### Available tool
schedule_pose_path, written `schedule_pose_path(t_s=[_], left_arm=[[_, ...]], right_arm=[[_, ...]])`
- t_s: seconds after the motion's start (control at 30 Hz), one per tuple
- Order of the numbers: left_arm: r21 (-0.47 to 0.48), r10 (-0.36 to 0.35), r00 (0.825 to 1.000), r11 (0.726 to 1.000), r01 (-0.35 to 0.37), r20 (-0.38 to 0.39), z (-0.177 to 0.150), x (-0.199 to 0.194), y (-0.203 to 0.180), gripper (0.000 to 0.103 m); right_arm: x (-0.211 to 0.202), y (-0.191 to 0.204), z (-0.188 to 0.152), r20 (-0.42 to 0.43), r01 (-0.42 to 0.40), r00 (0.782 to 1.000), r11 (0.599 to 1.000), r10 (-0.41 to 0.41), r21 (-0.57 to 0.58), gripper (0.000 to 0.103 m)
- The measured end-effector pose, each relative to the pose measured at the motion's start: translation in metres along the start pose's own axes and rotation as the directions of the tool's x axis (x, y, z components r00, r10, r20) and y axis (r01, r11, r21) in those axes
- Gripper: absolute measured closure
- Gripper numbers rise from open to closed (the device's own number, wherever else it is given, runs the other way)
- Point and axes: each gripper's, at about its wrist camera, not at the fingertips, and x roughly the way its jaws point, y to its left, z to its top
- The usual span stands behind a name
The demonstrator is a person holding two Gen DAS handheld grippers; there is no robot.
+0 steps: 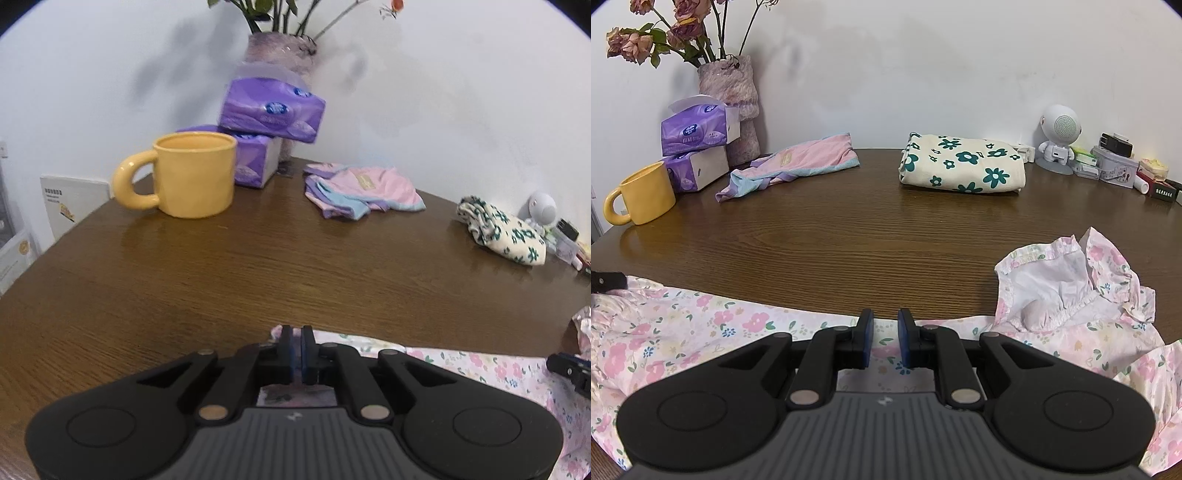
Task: Fold clothes
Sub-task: 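Grasp the ruffled collar end with the right gripper and lift it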
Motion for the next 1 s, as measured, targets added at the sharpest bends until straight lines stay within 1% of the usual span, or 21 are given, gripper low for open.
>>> schedule_pose_path(t_s=[0.1, 0.17, 0.27, 0.33, 0.4, 0.47, 0.53, 0.57, 0.63, 0.7, 0.77, 0.83, 0.9, 1.0], left_arm=[[-0.019, -0.016, 1.000, 1.000, 0.016, 0.015, 0.002, -0.009, -0.001, 0.092], [-0.020, -0.050, 0.998, 0.998, 0.051, 0.022, 0.002, -0.017, -0.006, 0.083], [0.025, -0.104, 0.994, 0.994, 0.104, 0.027, -0.001, -0.027, -0.024, 0.079], [0.049, -0.150, 0.989, 0.988, 0.150, 0.013, -0.002, -0.031, -0.040, 0.078], [0.060, -0.209, 0.978, 0.976, 0.210, -0.027, -0.002, -0.030, -0.059, 0.078], [0.070, -0.262, 0.963, 0.961, 0.266, -0.069, 0.000, -0.028, -0.080, 0.078], [0.085, -0.297, 0.949, 0.948, 0.306, -0.104, 0.002, -0.025, -0.106, 0.078], [0.096, -0.309, 0.944, 0.942, 0.320, -0.120, 0.002, -0.022, -0.122, 0.077], [0.118, -0.331, 0.931, 0.930, 0.349, -0.152, 0.004, -0.018, -0.154, 0.076], [0.141, -0.343, 0.923, 0.919, 0.368, -0.173, 0.003, -0.010, -0.185, 0.075], [0.148, -0.361, 0.912, 0.908, 0.392, -0.196, 0.003, 0.000, -0.216, 0.074], [0.132, -0.377, 0.900, 0.902, 0.411, -0.219, 0.002, 0.012, -0.243, 0.073], [0.118, -0.379, 0.896, 0.903, 0.413, -0.233, 0.003, 0.024, -0.264, 0.073], [0.106, -0.374, 0.894, 0.906, 0.409, -0.248, 0.003, 0.040, -0.292, 0.072]], right_arm=[[-0.001, 0.001, 0.000, 0.004, 0.008, 1.000, 1.000, -0.008, -0.013, 0.089], [-0.007, -0.002, 0.004, 0.018, 0.002, 1.000, 1.000, -0.002, -0.008, 0.089], [-0.018, -0.009, 0.012, 0.043, -0.016, 0.999, 1.000, 0.016, 0.011, 0.089], [-0.026, -0.016, 0.018, 0.055, -0.034, 0.998, 0.999, 0.033, 0.030, 0.088], [-0.033, -0.032, 0.027, 0.053, -0.069, 0.996, 0.995, 0.066, 0.070, 0.087], [-0.042, -0.051, 0.036, 0.070, -0.069, 0.996, 0.993, 0.062, 0.097, 0.085], [-0.049, -0.071, 0.046, 0.088, -0.022, 0.996, 0.993, 0.012, 0.115, 0.080], [-0.052, -0.082, 0.050, 0.096, 0.007, 0.995, 0.992, -0.019, 0.124, 0.079], [-0.052, -0.107, 0.061, 0.077, 0.069, 0.994, 0.985, -0.082, 0.157, 0.079], [-0.045, -0.130, 0.068, 0.036, 0.104, 0.993, 0.976, -0.113, 0.193, 0.079], [-0.034, -0.154, 0.075, -0.012, 0.116, 0.993, 0.967, -0.117, 0.226, 0.078], [-0.025, -0.168, 0.078, -0.048, 0.126, 0.992, 0.963, -0.118, 0.237, 0.077], [-0.016, -0.180, 0.082, -0.077, 0.133, 0.990, 0.961, -0.118, 0.243, 0.073], [-0.005, -0.185, 0.087, -0.090, 0.117, 0.991, 0.968, -0.099, 0.224, 0.069]])
